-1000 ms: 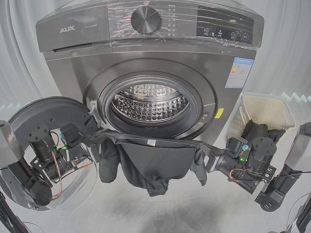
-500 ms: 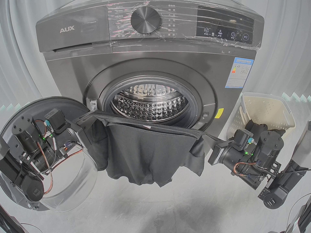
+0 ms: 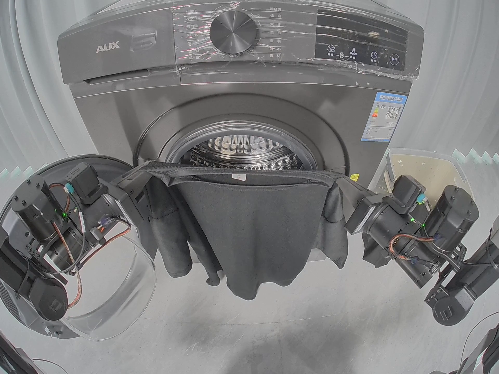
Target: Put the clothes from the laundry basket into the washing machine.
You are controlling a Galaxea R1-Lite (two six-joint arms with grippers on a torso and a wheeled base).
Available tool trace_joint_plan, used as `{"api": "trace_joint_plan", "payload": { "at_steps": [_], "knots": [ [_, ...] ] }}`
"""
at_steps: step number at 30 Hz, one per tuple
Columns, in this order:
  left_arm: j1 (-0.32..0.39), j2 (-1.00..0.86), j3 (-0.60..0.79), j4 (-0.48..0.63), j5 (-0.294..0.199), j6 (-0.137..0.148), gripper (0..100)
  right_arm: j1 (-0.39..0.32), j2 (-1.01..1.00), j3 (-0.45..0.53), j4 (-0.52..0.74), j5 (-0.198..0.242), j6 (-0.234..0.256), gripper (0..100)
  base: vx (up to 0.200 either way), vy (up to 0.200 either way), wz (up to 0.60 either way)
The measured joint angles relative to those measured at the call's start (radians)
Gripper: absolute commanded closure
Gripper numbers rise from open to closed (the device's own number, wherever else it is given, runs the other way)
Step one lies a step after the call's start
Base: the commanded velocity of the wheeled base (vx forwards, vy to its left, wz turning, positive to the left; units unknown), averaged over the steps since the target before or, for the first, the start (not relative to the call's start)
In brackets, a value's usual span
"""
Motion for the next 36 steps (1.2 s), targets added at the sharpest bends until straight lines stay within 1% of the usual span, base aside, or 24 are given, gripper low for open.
{"api": "trace_joint_plan", "payload": {
  "at_steps": [4,11,16,21,28,31,35,36],
  "knots": [
    [-0.008,-0.007,-0.011,0.000,0.011,0.000,100,0.001,-0.011,-0.020,0.000,-0.005,-0.001,100,0.000,0.000,0.00],
    [-0.019,-0.011,-0.015,0.000,0.013,0.000,100,0.000,-0.021,-0.048,0.000,-0.007,-0.001,100,0.000,0.000,0.00],
    [-0.021,-0.011,-0.016,0.000,0.013,-0.001,100,0.001,-0.023,-0.053,0.000,-0.009,-0.001,100,0.000,0.000,0.00],
    [-0.021,-0.011,-0.016,0.000,0.012,-0.001,100,0.004,-0.023,-0.057,0.000,-0.030,-0.001,100,0.000,0.000,0.00],
    [-0.025,-0.010,-0.014,0.000,0.014,-0.003,100,0.006,-0.021,-0.052,0.000,-0.031,0.000,100,0.000,0.000,0.00],
    [-0.039,0.000,-0.014,0.001,0.043,-0.001,100,0.010,-0.017,-0.037,0.001,-0.029,0.001,100,0.000,0.000,0.00],
    [-0.086,0.014,-0.022,0.002,0.108,0.000,100,0.025,-0.003,0.001,0.001,-0.025,0.001,100,0.000,0.000,0.00],
    [-0.097,0.017,-0.025,0.002,0.119,-0.001,100,0.031,0.002,0.010,0.001,-0.024,0.001,0,0.000,0.000,0.00]
  ]
}}
